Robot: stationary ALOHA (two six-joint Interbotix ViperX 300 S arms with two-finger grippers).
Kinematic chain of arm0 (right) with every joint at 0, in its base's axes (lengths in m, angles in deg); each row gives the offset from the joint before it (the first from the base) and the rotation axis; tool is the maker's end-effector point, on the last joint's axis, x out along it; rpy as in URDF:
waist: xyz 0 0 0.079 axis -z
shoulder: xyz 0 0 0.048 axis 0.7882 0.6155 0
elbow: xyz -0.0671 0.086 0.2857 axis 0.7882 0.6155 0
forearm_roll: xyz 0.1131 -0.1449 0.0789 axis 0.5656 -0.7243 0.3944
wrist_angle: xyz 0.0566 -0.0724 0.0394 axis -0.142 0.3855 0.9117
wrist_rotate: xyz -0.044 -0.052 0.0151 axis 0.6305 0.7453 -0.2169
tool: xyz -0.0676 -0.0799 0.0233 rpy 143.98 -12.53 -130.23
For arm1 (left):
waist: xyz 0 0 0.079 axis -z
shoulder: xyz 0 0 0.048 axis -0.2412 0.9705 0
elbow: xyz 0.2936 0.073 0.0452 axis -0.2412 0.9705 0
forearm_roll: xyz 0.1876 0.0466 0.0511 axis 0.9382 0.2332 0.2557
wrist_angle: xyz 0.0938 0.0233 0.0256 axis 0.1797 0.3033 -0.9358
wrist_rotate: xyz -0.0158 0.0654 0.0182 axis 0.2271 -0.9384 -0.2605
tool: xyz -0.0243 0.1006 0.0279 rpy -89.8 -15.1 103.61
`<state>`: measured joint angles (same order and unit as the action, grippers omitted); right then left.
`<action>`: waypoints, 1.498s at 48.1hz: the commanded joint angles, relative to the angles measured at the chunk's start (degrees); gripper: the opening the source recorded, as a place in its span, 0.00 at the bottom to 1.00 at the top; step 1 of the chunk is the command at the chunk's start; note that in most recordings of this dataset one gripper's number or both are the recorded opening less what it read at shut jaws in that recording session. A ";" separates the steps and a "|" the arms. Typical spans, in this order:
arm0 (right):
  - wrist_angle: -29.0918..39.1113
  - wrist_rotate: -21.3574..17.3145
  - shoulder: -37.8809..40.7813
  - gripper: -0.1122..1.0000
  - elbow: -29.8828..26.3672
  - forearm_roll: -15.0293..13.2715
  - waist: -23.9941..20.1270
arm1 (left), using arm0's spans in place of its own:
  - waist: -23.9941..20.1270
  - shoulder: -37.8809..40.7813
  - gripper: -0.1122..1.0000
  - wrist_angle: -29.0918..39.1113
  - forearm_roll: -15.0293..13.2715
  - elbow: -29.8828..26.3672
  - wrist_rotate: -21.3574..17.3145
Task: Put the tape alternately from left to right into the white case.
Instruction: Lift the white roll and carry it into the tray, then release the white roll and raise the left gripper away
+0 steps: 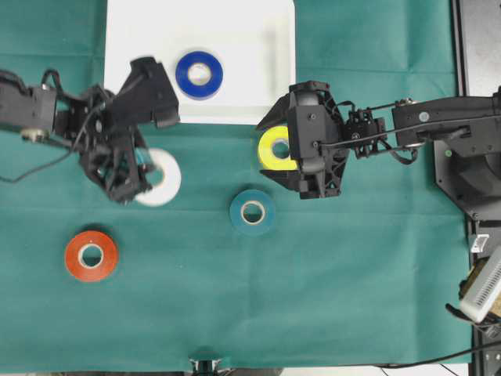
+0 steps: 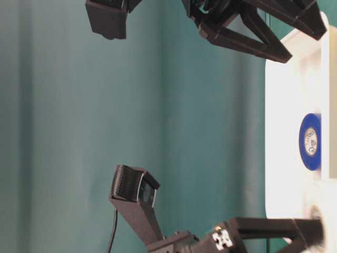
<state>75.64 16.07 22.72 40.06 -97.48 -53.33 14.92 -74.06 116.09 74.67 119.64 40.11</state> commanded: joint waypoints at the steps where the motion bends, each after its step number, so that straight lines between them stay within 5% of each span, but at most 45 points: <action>1: -0.44 -0.09 -0.53 0.74 -0.88 -0.09 -0.18 | -3.16 -1.76 0.36 -0.44 0.18 -0.70 -1.58; 13: -0.44 -0.09 -0.53 0.74 -0.88 0.00 -0.18 | -11.07 -1.41 0.36 -1.05 0.09 -0.53 -8.61; 31: -0.44 -0.18 -0.53 0.74 -0.97 0.18 -0.18 | -20.13 1.41 0.36 -2.99 0.00 -0.44 -13.71; 47: -0.44 -0.18 -0.53 0.74 -0.88 0.18 -0.18 | -21.62 3.34 0.36 -4.39 -0.26 -0.62 -17.58; 72: -0.88 -0.18 -0.53 0.74 -0.62 0.18 -0.18 | -20.04 3.08 0.38 -4.48 -0.35 0.53 -18.11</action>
<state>75.55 15.98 22.63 40.06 -97.39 -53.33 -5.12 -69.93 112.05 74.32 120.51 22.09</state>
